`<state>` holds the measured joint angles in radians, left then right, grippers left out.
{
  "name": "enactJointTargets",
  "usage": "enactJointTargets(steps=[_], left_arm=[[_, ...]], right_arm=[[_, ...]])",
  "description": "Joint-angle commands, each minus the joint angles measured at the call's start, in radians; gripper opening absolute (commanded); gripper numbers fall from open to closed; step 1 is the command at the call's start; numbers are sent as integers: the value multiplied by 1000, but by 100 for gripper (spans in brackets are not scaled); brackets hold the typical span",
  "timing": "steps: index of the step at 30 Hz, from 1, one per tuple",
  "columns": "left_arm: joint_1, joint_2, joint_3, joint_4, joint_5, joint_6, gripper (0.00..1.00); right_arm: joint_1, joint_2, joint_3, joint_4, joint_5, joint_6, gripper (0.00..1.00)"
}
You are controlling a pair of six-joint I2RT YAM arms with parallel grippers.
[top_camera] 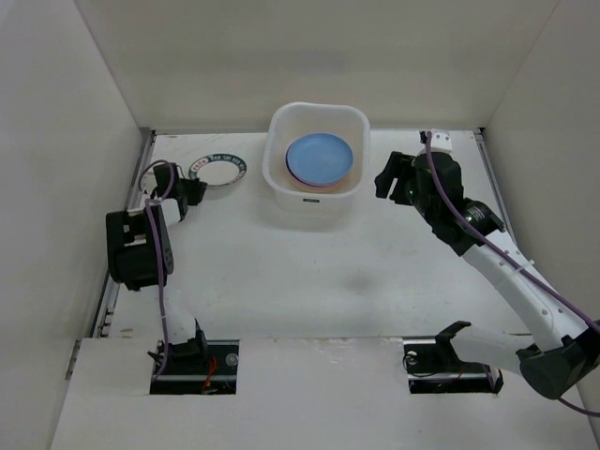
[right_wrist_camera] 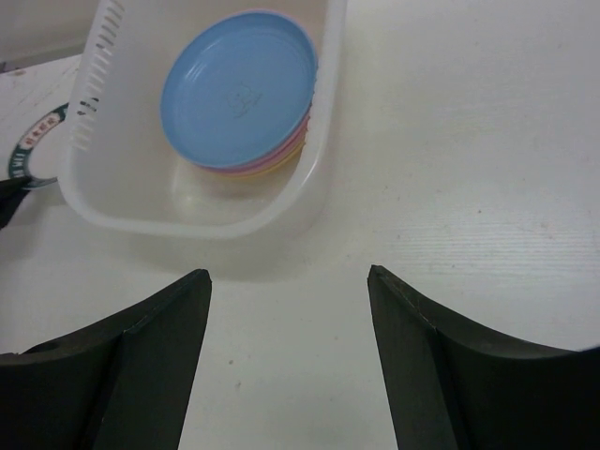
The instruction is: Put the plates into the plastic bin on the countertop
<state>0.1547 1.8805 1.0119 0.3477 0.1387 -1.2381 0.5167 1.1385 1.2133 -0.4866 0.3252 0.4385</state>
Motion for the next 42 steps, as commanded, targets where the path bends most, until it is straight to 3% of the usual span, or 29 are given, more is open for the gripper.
enactJointTargets(steps=[1, 5, 8, 16, 22, 42], left_arm=[[44, -162, 25, -36, 12, 32, 3], [27, -253, 102, -93, 44, 75, 4], [-45, -308, 197, -160, 55, 147, 5], [-365, -317, 467, -401, 44, 442, 6], [-513, -258, 551, -446, 15, 506, 7], [-603, 83, 830, -526, -93, 641, 7]], right_arm=[[-1, -43, -18, 31, 6, 14, 74], [-5, -75, -52, 25, 6, 22, 74], [-11, -106, -77, 11, 8, 22, 74], [-51, -193, -170, -6, -3, 43, 74], [-80, -247, -218, -20, -43, 69, 74], [-148, -408, -302, -101, -69, 92, 73]])
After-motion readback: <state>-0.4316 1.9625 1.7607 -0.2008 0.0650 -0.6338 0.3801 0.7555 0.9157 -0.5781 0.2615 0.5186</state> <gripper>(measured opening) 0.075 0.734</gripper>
